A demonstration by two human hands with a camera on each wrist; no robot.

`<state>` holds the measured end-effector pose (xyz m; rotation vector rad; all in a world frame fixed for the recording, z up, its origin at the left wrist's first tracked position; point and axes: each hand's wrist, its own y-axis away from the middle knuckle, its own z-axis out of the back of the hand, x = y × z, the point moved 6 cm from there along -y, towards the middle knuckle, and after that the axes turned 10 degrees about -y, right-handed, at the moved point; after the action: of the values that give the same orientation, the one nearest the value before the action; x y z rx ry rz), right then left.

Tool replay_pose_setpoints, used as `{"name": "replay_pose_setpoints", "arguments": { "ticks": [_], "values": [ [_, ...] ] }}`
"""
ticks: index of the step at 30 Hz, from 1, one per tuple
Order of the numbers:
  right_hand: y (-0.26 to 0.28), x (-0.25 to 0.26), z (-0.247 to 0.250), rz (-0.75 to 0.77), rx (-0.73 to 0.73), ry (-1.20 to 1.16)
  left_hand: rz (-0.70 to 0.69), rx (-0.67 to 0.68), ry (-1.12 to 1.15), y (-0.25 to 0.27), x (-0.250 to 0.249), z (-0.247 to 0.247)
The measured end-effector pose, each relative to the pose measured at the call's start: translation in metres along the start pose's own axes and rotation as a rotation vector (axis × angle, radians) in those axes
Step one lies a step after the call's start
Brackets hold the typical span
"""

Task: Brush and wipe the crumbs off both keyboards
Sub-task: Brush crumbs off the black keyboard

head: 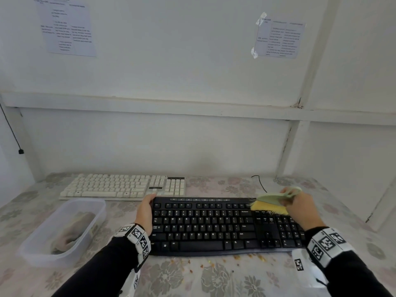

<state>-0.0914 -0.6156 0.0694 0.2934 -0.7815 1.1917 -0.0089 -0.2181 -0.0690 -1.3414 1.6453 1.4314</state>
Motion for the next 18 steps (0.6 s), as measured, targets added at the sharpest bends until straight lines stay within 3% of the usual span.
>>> {"name": "replay_pose_setpoints", "arguments": {
  "ticks": [7,10,13,18],
  "values": [
    [-0.005,-0.035,0.041,-0.154,-0.123,0.125,0.000,-0.013,-0.012,-0.003,0.001,0.001],
    [0.002,-0.026,0.049,-0.155,-0.184,0.139,-0.014,-0.020,-0.025,0.000,-0.001,0.000],
    [0.013,0.007,0.039,0.002,-0.192,0.076,-0.011,-0.031,-0.021,0.005,-0.004,-0.002],
    [0.041,0.089,-0.037,0.264,0.101,-0.161,0.005,-0.034,-0.050,0.011,-0.004,-0.003]
  ]
}}
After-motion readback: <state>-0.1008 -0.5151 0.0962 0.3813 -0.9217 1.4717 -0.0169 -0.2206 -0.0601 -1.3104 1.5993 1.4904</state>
